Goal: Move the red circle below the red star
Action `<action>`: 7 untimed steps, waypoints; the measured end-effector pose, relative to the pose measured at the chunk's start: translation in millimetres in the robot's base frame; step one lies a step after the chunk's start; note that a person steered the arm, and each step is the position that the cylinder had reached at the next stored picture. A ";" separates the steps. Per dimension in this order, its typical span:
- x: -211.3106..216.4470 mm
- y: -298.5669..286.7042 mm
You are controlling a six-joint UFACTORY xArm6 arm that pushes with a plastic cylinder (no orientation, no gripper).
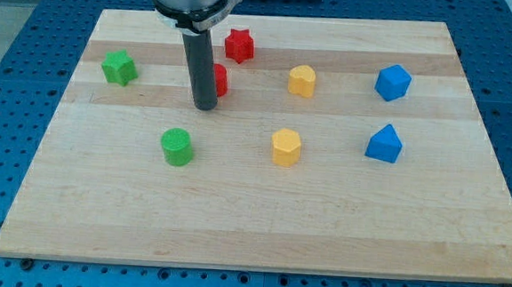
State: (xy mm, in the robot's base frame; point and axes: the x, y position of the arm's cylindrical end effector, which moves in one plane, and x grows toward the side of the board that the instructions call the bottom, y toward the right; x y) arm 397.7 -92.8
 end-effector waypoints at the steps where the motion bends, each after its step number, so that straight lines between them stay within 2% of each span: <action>1: 0.0 0.0; 4: -38.8 13.4; 7: -34.9 33.6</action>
